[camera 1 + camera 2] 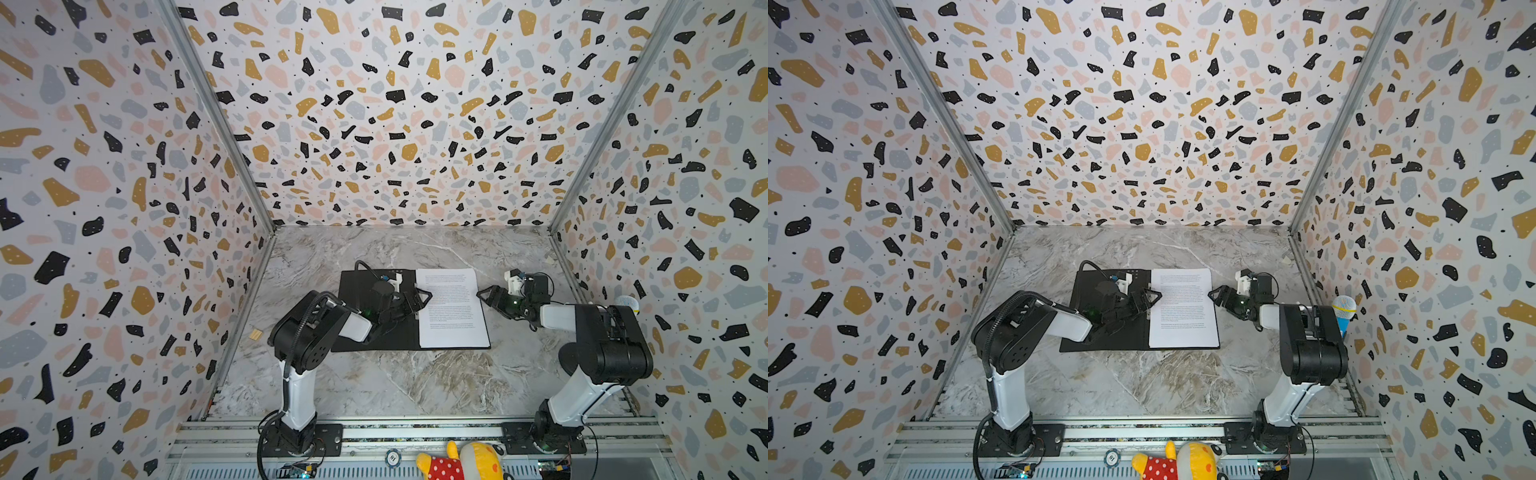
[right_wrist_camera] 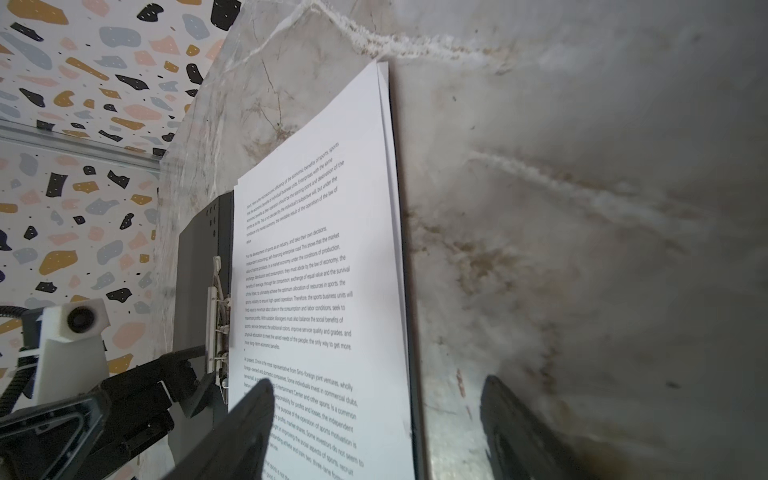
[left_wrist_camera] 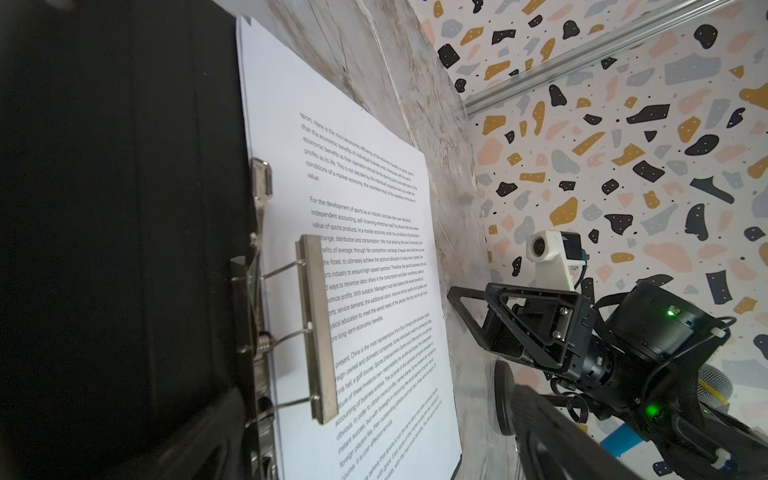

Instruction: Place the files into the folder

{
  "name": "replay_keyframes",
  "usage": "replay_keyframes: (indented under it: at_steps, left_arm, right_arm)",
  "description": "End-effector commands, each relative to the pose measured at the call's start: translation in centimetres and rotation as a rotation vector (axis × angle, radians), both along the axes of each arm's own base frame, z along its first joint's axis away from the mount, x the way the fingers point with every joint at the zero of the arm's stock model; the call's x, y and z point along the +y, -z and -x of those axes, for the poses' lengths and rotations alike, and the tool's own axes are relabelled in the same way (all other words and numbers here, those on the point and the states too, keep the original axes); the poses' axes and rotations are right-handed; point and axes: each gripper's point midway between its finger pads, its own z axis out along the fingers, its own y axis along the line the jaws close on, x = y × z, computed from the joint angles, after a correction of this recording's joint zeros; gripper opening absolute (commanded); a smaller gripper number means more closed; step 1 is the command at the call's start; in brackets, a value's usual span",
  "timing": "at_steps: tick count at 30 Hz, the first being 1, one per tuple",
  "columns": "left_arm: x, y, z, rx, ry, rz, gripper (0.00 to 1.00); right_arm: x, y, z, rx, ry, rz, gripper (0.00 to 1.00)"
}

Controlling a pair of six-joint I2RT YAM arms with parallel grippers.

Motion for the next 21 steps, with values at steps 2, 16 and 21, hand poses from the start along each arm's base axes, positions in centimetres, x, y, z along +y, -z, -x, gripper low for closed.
replay_keyframes:
  at_steps: [2, 16, 21]
  left_arm:
    - [-0.9, -2.7, 0.4, -0.03, -0.018, 0.087, 1.0]
    - [1.7, -3.4, -2.1, -0.036, -0.044, -0.033, 1.0]
    - [1.2, -3.8, -4.1, -0.087, 0.057, -0.129, 1.0]
  right_arm:
    - [-0.8, -0.4, 0.7, 0.017, -0.001, -0.008, 0.79]
    - [-0.1, 0.1, 1.4, 0.042, -0.036, -0.045, 0.79]
    - [0.4, 0.6, 2.0, 0.049, -0.058, -0.074, 0.79]
